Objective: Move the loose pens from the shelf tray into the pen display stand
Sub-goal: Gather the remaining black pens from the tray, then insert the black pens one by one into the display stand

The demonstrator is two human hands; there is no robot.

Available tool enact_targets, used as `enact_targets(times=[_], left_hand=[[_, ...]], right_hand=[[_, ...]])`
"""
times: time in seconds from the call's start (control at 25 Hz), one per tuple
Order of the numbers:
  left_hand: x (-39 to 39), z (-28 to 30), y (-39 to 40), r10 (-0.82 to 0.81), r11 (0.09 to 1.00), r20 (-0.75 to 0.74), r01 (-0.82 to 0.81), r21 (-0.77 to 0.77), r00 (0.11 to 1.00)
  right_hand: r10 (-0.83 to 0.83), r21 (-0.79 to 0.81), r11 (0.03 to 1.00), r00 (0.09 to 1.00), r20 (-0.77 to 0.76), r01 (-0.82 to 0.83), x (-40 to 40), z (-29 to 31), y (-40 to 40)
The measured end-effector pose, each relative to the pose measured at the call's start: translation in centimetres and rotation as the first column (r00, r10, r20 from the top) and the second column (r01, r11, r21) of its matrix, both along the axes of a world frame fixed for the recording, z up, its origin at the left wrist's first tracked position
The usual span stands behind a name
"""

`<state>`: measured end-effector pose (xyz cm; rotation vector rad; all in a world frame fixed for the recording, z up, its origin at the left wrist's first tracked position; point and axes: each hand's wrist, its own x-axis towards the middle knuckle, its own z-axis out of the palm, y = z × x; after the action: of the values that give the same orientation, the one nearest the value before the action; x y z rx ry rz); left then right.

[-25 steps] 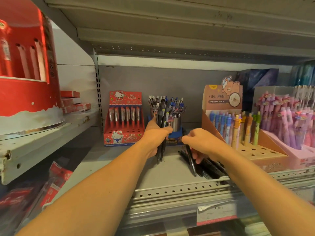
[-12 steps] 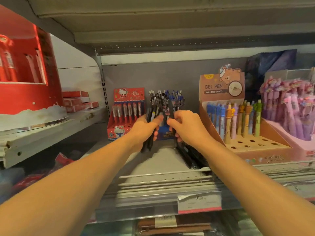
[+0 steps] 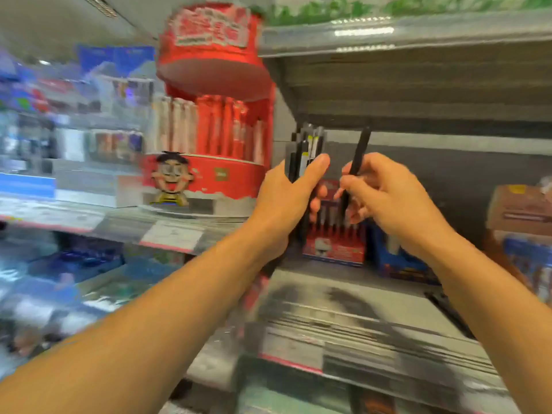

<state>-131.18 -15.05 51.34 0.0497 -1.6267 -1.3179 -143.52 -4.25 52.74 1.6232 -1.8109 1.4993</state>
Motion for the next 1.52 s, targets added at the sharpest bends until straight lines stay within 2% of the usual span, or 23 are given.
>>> enact_targets(times=[0.12,0.24,0.44,0.64,0.88,1.04,1.32,1.52], left_hand=[[9.6,1.6,-3.3,0.024,0.998,-0.057,-0.027,-0.064,0.998],[19.4,2.6,-8.0,0.074,0.995,-0.072,-0.079,-0.063,0.995],[34.6,2.0,-17.1,0.282,0.959,-0.031,-0.283,-0.027,0.959],[45.7,1.1,-24.4,0.473,0.881,-0.018,-0.473,0.016,0.881],[53.5,-1.2,-33.3,0.629,0.777,0.008,-0.629,0.011,0.777],[57.3,-2.2,-41.0,0.671,0.732,0.1,-0.678,0.065,0.734],[62.0,0.7,-55.7,0.757,0.628,0.144,-0.771,0.11,0.637],[63.9,1.2,-64.5,0.735,0.659,0.079,-0.737,0.15,0.674]], right_hand=[[0.055,-0.087,0.994,0.993,-0.101,-0.064,9.4,2.4,-4.9],[0.182,-0.13,0.973,0.979,-0.086,-0.193,19.1,3.6,-10.7],[0.423,-0.001,0.906,0.906,-0.013,-0.423,33.4,3.7,-21.5],[0.52,0.005,0.854,0.854,0.02,-0.52,43.6,3.1,-30.5],[0.525,0.056,0.85,0.85,-0.034,-0.523,50.5,1.3,-41.2],[0.499,0.117,0.863,0.865,-0.052,-0.491,53.5,0.7,-50.0],[0.43,0.145,0.899,0.896,-0.11,-0.413,56.8,3.4,-64.3],[0.358,0.164,0.928,0.92,-0.156,-0.334,58.6,4.6,-72.0]])
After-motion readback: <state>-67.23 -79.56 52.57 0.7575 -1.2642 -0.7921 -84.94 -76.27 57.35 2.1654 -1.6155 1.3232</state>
